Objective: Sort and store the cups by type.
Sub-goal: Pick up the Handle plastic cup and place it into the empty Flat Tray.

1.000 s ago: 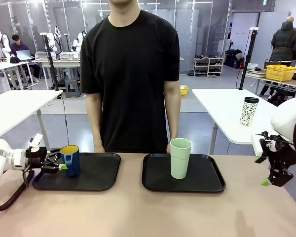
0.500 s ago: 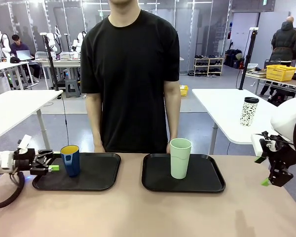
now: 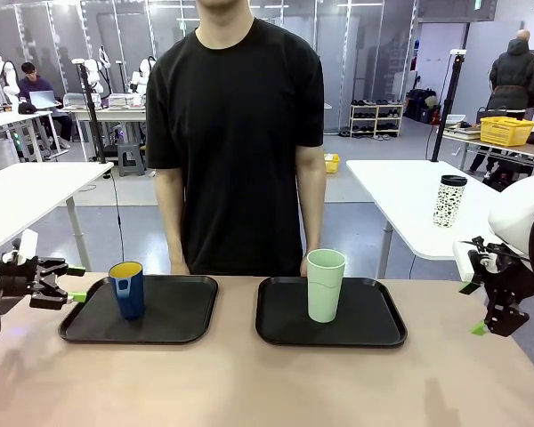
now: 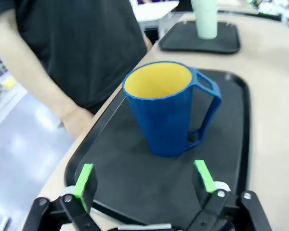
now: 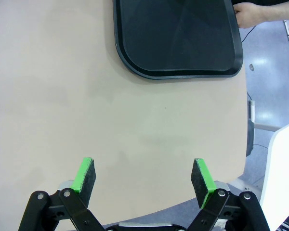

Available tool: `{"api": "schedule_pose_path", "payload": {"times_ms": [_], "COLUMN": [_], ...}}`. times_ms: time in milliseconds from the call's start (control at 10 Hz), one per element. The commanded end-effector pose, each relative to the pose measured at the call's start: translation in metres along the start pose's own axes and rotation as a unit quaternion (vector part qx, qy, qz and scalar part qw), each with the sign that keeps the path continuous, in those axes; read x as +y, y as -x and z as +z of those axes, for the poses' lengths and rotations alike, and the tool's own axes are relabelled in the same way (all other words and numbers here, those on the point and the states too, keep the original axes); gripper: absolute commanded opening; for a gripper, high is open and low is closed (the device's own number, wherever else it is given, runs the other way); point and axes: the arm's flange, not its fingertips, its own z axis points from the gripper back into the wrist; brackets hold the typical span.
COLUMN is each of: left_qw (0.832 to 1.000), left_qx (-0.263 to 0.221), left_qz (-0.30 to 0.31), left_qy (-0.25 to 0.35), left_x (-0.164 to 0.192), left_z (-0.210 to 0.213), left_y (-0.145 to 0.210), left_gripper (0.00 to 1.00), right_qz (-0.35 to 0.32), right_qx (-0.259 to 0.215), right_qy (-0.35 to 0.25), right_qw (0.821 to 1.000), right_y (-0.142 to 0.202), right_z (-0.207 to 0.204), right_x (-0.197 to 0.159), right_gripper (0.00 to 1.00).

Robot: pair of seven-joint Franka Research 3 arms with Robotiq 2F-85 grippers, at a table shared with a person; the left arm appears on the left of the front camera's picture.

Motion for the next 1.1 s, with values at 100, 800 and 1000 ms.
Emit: {"api": "schedule_pose_path", "payload": {"times_ms": [100, 800, 1000], "left_qw": [0.993, 0.996, 0.996], "left_qx": [0.11, 0.077, 0.077], "left_qz": [-0.005, -0.013, -0.013], "left_qy": [-0.039, -0.032, -0.032], "left_x": [-0.039, -0.025, -0.025], "left_z": [-0.003, 0.003, 0.003], "left_y": [-0.031, -0.024, -0.024], "left_gripper": [1.0, 1.0, 1.0], "right_qz": [0.0, 0.0, 0.0], "right_qx": [0.004, 0.004, 0.004], "right_qy": [0.003, 0.003, 0.003], "right_qw": [1.0, 1.0, 1.0], "right_y": [0.0, 0.0, 0.0], "right_z": [0.001, 0.001, 0.001], "right_x": [0.001, 0.001, 0.001], "right_gripper": [1.0, 1.0, 1.0]}}
